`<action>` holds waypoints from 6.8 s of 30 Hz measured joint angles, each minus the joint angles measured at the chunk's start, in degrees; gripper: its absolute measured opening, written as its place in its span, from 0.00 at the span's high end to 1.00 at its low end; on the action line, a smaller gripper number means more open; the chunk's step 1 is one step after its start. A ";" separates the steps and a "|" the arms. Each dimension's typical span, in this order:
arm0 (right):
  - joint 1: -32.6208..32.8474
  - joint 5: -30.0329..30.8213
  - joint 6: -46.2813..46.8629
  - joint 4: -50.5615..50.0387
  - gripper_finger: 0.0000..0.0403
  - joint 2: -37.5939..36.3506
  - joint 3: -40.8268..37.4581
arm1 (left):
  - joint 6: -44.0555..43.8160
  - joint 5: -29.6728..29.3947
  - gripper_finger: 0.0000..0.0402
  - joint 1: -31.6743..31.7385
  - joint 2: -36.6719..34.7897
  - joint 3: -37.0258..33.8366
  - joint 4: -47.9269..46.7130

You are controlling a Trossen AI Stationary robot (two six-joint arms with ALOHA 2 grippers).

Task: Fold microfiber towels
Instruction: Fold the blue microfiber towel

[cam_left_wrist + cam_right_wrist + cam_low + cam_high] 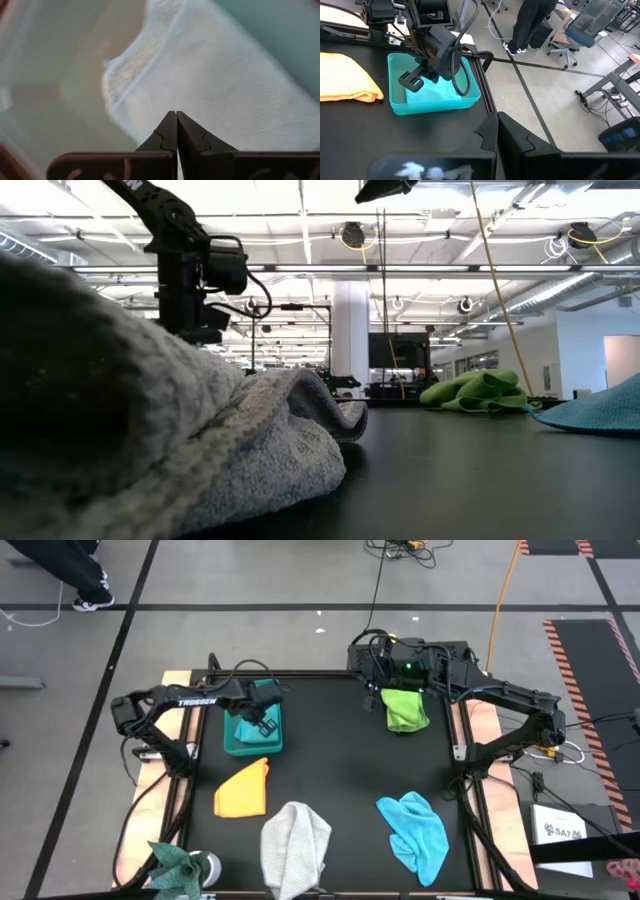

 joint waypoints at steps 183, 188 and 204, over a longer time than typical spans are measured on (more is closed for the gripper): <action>16.22 -4.99 15.86 -3.34 1.00 12.33 -29.51 | -10.89 -3.98 0.94 -11.24 -21.53 3.98 8.50; 10.27 0.75 14.20 -2.91 1.00 8.58 -28.81 | -13.59 -3.84 0.94 -11.30 -21.53 3.96 8.55; -2.50 3.34 6.92 -0.23 1.00 6.49 -28.74 | -25.75 13.37 0.94 -22.72 -5.31 -3.81 41.62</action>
